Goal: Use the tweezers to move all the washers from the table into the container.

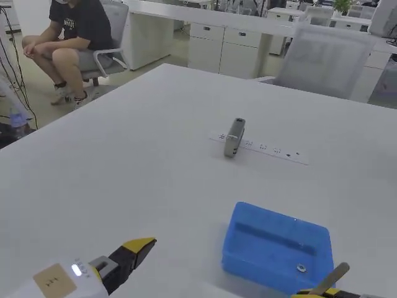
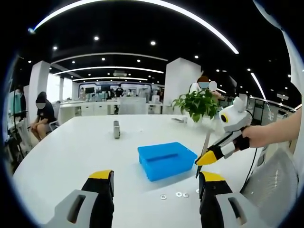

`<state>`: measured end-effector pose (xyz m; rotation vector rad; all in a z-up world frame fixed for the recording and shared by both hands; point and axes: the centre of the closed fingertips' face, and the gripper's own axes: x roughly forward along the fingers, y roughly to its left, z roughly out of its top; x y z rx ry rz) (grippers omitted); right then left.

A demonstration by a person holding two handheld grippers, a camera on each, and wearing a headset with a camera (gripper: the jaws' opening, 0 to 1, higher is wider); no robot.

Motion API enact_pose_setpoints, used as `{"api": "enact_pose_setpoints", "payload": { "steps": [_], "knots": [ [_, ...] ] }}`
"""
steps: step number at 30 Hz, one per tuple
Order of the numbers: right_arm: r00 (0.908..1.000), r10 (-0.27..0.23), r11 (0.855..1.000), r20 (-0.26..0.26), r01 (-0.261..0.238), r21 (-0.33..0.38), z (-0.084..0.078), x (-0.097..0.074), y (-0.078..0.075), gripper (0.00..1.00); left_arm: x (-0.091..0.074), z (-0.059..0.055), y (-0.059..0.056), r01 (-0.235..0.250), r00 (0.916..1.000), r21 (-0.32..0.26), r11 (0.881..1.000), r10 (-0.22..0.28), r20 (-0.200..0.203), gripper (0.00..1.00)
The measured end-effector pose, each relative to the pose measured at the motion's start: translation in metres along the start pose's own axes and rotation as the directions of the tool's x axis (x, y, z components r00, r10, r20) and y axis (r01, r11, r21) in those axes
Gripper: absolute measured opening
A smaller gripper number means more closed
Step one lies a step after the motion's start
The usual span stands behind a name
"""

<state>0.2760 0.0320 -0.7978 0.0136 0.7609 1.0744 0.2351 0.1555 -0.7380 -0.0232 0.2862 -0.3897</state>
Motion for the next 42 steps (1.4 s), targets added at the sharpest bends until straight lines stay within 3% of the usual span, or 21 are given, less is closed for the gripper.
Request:
{"api": "enact_pose_setpoints", "payload": {
  "steps": [9,20,30,32,37,42],
  "knots": [
    [0.9989,0.008,0.999,-0.047,-0.006,0.036,-0.028,0.008,0.000,0.05,0.000,0.000,0.000,0.002,1.0000,-0.002,1.000,-0.002,-0.001,0.73],
    [0.9983,0.015,0.999,-0.056,-0.013,0.032,-0.031,0.011,0.005,0.05,0.000,-0.001,-0.001,0.005,1.0000,0.001,1.000,-0.005,-0.005,0.73],
    [0.9963,0.016,1.000,-0.084,-0.017,-0.020,-0.037,0.013,0.008,0.05,0.000,-0.001,-0.001,0.004,1.0000,0.001,1.000,-0.004,-0.006,0.73],
    [0.9962,0.020,0.999,-0.084,-0.023,-0.036,-0.037,0.013,0.010,0.05,0.000,-0.001,-0.001,0.003,1.0000,0.002,1.000,-0.003,-0.007,0.73],
    [0.9947,0.017,0.985,-0.101,-0.034,-0.167,-0.039,0.012,0.017,0.05,0.000,-0.001,0.000,0.003,1.0000,0.001,1.000,-0.003,-0.007,0.73],
    [0.9910,0.009,0.946,-0.133,-0.052,-0.319,-0.046,0.013,0.025,0.06,0.000,-0.001,-0.001,0.005,1.0000,0.003,1.000,-0.005,-0.007,0.73]
  ]
}}
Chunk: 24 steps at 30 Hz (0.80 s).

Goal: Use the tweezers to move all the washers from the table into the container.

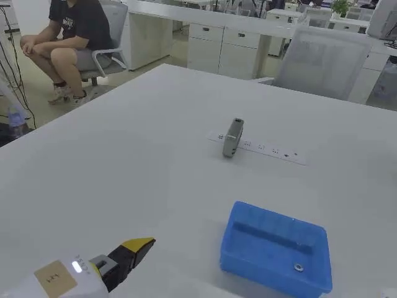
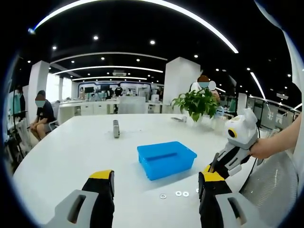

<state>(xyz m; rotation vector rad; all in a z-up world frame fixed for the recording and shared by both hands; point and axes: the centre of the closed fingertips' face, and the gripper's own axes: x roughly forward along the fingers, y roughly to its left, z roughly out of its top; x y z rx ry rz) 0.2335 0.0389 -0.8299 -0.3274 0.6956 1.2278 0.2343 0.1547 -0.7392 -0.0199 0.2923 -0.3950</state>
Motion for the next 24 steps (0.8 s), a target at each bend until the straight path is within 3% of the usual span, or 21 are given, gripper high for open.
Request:
{"api": "enact_pose_setpoints", "payload": {
  "steps": [4,11,15,19,24],
  "knots": [
    [0.9986,-0.009,0.995,-0.051,0.004,-0.101,-0.007,0.003,0.005,0.05,0.000,0.000,0.000,-0.001,1.0000,0.000,1.000,0.001,-0.001,0.73],
    [0.9972,-0.023,0.984,-0.072,0.010,-0.178,-0.005,0.005,0.007,0.05,0.000,0.000,0.000,-0.001,1.0000,0.003,1.000,0.001,-0.001,0.73],
    [0.9952,-0.026,0.969,-0.095,0.002,-0.245,-0.005,0.006,0.009,0.05,0.000,0.000,0.000,0.000,1.0000,0.005,1.000,0.000,-0.003,0.73],
    [0.9954,-0.038,0.961,-0.088,0.012,-0.278,-0.007,0.004,0.010,0.04,0.000,0.000,0.001,-0.005,1.0000,0.003,1.000,0.005,-0.001,0.73],
    [0.9978,-0.043,0.963,-0.050,0.028,-0.269,0.000,-0.001,0.013,0.04,0.001,-0.001,0.000,-0.001,1.0000,0.006,1.000,0.001,-0.008,0.73]
  ]
}}
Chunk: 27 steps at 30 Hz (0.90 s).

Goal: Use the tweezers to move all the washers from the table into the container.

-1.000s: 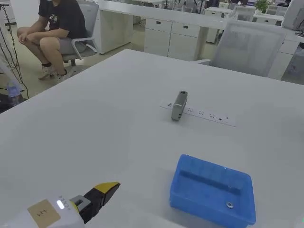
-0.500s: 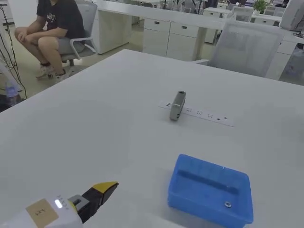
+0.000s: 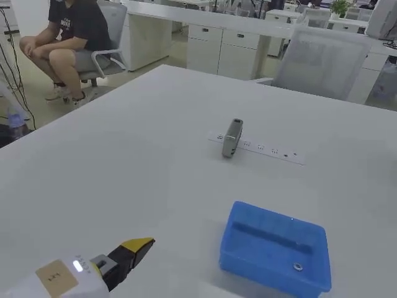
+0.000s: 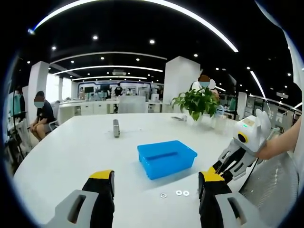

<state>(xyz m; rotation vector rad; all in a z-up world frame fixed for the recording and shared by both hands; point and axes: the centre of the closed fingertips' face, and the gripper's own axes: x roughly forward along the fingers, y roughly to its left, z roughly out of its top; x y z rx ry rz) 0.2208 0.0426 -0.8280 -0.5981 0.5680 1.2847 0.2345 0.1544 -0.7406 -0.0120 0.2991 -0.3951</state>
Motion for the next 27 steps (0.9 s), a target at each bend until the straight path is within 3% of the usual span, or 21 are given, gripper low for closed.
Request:
{"api": "enact_pose_setpoints", "payload": {
  "steps": [7,19,23,27],
  "knots": [
    [0.9978,-0.039,0.997,0.054,0.035,0.062,0.018,-0.014,-0.018,0.05,0.000,-0.001,-0.001,0.006,1.0000,0.003,1.000,-0.006,-0.006,0.73],
    [0.9848,-0.120,0.984,0.126,0.101,0.144,0.043,-0.039,-0.058,0.05,0.000,-0.001,-0.002,0.009,0.9999,0.004,1.000,-0.009,-0.006,0.73],
    [0.9756,-0.120,0.968,0.184,0.074,0.240,0.054,-0.045,-0.071,0.05,0.000,-0.002,-0.002,0.010,0.9999,0.006,1.000,-0.010,-0.008,0.73],
    [0.9693,-0.118,0.942,0.216,0.040,0.334,0.057,-0.043,-0.088,0.05,0.001,-0.002,-0.002,0.011,0.9999,0.006,1.000,-0.011,-0.012,0.73]
  ]
}}
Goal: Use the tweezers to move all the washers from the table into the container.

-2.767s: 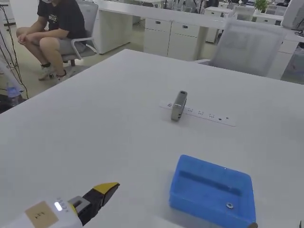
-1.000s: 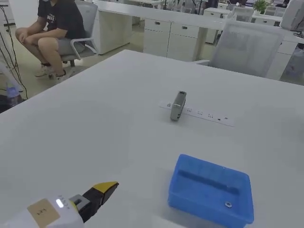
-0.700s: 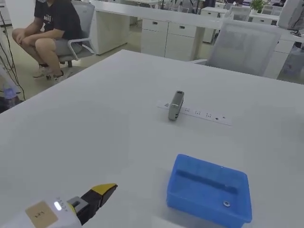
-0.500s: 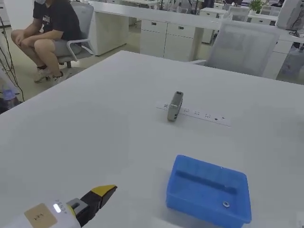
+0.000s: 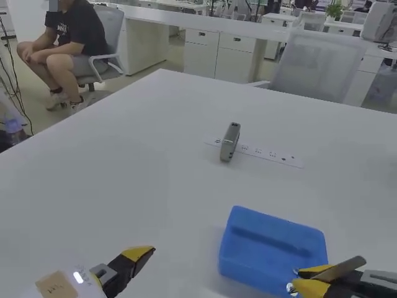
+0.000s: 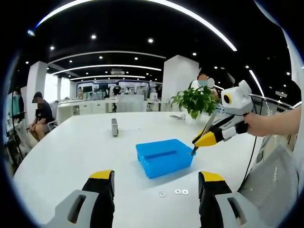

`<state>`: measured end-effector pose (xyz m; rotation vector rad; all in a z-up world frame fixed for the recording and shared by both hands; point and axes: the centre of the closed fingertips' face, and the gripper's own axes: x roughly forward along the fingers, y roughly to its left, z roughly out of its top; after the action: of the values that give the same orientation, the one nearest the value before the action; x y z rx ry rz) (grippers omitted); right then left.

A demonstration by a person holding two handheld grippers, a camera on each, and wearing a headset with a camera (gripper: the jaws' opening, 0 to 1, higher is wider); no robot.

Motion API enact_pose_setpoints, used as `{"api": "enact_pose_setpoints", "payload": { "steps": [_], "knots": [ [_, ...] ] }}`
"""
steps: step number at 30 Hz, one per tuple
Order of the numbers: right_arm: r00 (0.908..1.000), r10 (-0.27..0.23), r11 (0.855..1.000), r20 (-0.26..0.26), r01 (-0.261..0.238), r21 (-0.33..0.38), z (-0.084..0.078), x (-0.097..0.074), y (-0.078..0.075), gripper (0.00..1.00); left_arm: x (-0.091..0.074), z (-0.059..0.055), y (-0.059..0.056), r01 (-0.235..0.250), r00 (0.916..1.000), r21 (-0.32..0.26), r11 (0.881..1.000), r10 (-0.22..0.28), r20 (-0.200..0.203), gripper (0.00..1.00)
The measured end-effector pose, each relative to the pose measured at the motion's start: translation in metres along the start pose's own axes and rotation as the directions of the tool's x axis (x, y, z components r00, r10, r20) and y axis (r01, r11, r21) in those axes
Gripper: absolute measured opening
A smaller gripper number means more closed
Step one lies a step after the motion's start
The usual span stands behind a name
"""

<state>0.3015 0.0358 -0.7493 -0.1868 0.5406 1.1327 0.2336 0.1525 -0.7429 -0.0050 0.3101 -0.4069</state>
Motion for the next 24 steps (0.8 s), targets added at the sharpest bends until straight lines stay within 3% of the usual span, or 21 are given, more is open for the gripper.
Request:
{"api": "enact_pose_setpoints", "payload": {
  "steps": [2,8,13,24],
  "knots": [
    [0.9999,0.007,0.999,-0.009,-0.007,0.044,0.001,0.002,-0.010,0.05,0.000,0.000,0.000,0.001,1.0000,0.001,1.000,-0.001,0.000,0.72],
    [0.9957,0.023,0.999,-0.090,-0.019,0.049,0.003,0.010,-0.036,0.05,0.000,0.000,0.001,-0.004,1.0000,0.000,1.000,0.004,0.000,0.72],
    [0.9850,0.085,0.991,-0.150,-0.068,0.118,0.002,0.020,-0.045,0.05,0.000,-0.001,-0.002,0.008,0.9999,0.009,1.000,-0.008,-0.007,0.72],
    [0.9698,0.096,0.984,-0.224,-0.057,0.170,-0.005,0.048,-0.069,0.05,0.000,-0.003,0.001,-0.005,0.9999,0.005,1.000,0.005,-0.012,0.72]
  ]
}}
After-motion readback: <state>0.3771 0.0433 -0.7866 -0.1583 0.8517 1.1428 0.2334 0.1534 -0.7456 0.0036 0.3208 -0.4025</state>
